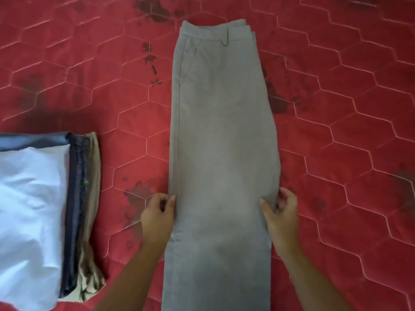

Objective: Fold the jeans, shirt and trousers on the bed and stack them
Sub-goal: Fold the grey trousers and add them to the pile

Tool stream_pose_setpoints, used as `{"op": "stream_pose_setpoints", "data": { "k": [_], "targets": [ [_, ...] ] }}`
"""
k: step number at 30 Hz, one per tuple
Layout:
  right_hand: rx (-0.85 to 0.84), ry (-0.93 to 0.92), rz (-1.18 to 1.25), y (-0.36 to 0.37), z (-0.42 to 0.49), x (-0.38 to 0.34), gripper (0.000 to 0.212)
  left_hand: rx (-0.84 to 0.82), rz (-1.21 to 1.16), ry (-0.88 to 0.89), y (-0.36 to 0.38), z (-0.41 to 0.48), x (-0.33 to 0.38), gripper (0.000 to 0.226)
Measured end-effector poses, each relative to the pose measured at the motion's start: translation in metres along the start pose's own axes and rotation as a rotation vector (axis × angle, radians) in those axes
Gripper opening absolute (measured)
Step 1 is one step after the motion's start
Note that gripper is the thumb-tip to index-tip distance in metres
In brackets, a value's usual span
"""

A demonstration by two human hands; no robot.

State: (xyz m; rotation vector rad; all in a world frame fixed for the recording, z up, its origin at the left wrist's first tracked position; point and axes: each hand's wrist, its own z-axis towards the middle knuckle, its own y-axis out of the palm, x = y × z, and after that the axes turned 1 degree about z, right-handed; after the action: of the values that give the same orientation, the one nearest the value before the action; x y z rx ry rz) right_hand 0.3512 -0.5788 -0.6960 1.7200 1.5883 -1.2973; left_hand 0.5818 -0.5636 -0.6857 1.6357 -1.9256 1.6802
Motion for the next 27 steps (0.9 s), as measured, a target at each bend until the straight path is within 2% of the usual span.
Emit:
{"op": "stream_pose_setpoints", "data": {
  "k": [7, 11, 16, 22, 24, 27],
  "targets": [
    [0.093, -0.039, -0.092, 0.003, 0.001, 0.005, 0.027, 0.031, 0.035, 0.006, 0.005, 0.010, -0.010, 0.015],
    [0.102, -0.015, -0.114, -0.003, -0.008, 0.009, 0.037, 0.048, 0.016, 0.084, 0.002, 0.001, -0.009, 0.013],
    [0.027, 0.025, -0.074, -0.018, -0.060, 0.030, 0.038, -0.076, -0.088, 0.104, -0.014, -0.034, -0.036, 0.021],
    [0.030, 0.082, -0.043, -0.031, -0.136, 0.074, 0.031, -0.223, -0.042, 0.165, -0.033, -0.104, -0.092, 0.018],
    [0.061, 0.080, -0.066, -0.031, -0.157, 0.087, 0.028, -0.222, -0.047, 0.152, -0.037, -0.127, -0.113, 0.022],
    [0.065, 0.054, -0.095, -0.031, -0.175, 0.100, 0.026, -0.185, -0.060, 0.077, -0.040, -0.157, -0.138, 0.010]
  ]
}}
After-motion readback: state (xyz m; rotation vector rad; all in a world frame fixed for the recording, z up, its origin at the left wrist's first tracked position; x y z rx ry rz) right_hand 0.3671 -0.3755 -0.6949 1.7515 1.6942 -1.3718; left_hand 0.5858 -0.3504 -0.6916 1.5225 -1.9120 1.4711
